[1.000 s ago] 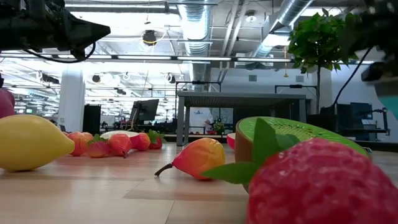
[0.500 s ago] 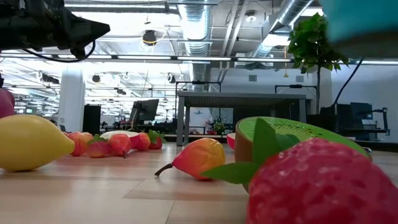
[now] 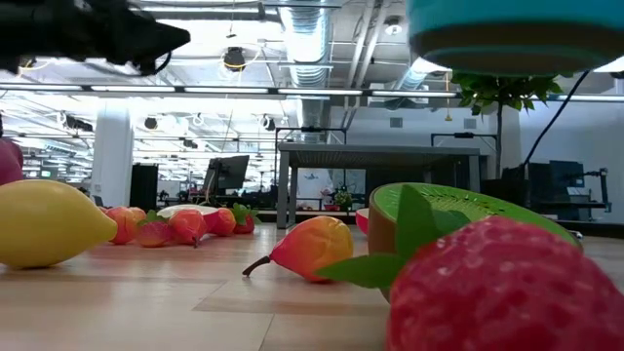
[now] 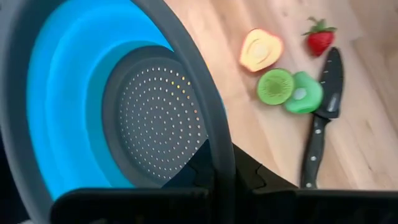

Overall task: Pick & Place Fruit
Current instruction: Put the strainer bowl on the left of the shelf

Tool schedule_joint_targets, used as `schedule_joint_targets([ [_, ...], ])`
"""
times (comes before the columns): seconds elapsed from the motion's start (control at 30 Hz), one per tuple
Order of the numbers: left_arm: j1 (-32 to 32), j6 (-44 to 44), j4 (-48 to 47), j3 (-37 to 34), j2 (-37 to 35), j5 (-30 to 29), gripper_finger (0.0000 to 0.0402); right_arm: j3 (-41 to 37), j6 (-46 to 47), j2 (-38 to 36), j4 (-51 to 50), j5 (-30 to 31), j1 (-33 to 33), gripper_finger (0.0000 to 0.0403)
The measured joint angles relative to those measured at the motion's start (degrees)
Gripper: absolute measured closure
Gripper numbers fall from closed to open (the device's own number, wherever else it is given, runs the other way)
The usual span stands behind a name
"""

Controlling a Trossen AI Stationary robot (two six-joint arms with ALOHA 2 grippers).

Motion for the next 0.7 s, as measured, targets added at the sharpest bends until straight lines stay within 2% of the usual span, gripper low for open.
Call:
schedule_joint_targets([
  [0.2,-0.13,8.16,-0.05,8.52,12.32,-0.04,0.0400,0.00,1.94,0.00,0.00,-0.20,-5.84,0.0398],
  [0.33,-0.89,13.18,-0.17,13.79,18.61,-0.15,0.0400,0.00,2.13,0.00,0.00,-2.36,-10.13,0.0398],
  [0.5,-4.46,23.29,-0.76,19.34,23.82,-0.61,0.0400,0.00,2.14,0.13,-0.20,-3.28,-14.63,0.0398],
  [0.63,-6.91,28.81,-1.50,22.63,26.84,-5.83,0.0401,0.00,2.08,0.13,-0.09,-5.04,-17.78,0.0398],
  [0.7,-7.79,31.29,-1.45,23.93,27.86,-6.51,0.0401,0.00,1.72,0.13,-0.08,-5.90,-19.26,0.0398],
])
